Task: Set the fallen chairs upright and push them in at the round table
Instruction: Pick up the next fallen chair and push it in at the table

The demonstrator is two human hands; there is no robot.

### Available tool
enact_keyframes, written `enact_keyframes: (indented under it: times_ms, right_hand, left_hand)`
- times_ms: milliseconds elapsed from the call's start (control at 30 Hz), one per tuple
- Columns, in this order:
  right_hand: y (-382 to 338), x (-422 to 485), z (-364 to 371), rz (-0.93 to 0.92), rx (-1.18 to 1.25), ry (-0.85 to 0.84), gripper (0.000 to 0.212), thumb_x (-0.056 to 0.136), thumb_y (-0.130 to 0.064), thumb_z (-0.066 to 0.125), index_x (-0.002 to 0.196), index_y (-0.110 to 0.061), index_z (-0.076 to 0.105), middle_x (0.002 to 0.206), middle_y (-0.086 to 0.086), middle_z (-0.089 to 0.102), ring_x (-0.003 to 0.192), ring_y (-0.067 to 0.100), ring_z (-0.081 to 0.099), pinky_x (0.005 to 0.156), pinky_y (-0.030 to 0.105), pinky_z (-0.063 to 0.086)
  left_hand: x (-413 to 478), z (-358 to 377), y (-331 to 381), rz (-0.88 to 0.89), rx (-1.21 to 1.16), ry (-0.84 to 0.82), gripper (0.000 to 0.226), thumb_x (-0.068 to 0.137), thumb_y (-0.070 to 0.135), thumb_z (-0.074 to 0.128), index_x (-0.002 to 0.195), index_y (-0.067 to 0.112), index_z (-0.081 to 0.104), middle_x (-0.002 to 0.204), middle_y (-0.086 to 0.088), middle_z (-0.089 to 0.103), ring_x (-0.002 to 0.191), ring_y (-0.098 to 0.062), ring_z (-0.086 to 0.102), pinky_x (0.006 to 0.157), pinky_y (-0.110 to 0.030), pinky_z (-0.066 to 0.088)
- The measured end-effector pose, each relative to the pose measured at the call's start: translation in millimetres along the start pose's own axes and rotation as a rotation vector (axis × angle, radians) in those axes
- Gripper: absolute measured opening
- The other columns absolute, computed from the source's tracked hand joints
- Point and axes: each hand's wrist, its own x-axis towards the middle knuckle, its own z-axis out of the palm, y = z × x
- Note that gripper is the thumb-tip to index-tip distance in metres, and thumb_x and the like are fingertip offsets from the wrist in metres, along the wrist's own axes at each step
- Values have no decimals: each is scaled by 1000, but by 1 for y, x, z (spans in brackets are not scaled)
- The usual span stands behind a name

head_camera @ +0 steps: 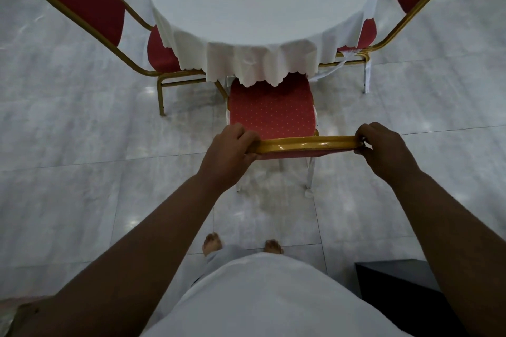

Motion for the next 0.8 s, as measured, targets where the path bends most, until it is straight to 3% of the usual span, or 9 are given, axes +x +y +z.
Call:
enact_keyframes:
  times_ms: [167,267,333,400,467,533,800]
  right_hand:
    - [-6,-8,7,94,-37,68,24,76,4,73,96,-4,62,89,16,64,76,35,63,66,36,49]
    - [-12,-23,13,138,-60,59,46,82,-7,72,123,-1,55,117,20,63,105,38,62,87,45,53]
    - [-16,-35,16,95,-60,8,70,85,-22,70,144,-5,37,143,19,47,133,34,45,104,44,44]
    - [-23,-41,20,36,-66,-53,88,87,-38,65,153,-9,15,160,17,20,148,29,19,109,39,33]
    - [-29,-43,24,12,-94,-100,99,86,-52,58,154,-9,1,163,15,-5,151,28,2,104,37,36]
    - [-33,-42,26,23,-99,-124,105,84,-61,52,153,-8,-7,161,15,-18,150,31,-5,100,42,45]
    - [-25,-7,25,19,-97,-139,106,83,-69,43,152,-10,-11,159,12,-25,149,32,-8,103,51,45]
  left_hand:
    - [-6,7,0,14,-15,15,34,83,25,70,115,17,61,102,-5,57,91,-20,51,72,-41,51]
    - [-18,9,0,23,-26,35,48,84,33,69,128,20,56,116,-5,54,104,-20,50,81,-39,52]
    - [-29,12,-1,14,6,31,62,85,44,65,140,22,46,134,-9,49,123,-24,45,95,-43,49]
    - [-39,17,-5,-15,96,-17,79,86,59,57,152,25,28,155,-14,29,144,-31,25,114,-52,30]
    - [-48,23,-7,-83,91,-85,95,84,71,51,156,26,8,164,-13,-1,150,-32,-4,119,-56,9]
    - [-50,27,-7,-112,54,-109,105,81,75,52,156,25,-1,162,-11,-18,148,-31,-18,118,-60,5]
    - [-19,25,-18,-108,18,-141,110,77,82,45,155,24,-6,160,-10,-25,147,-30,-24,115,-66,7]
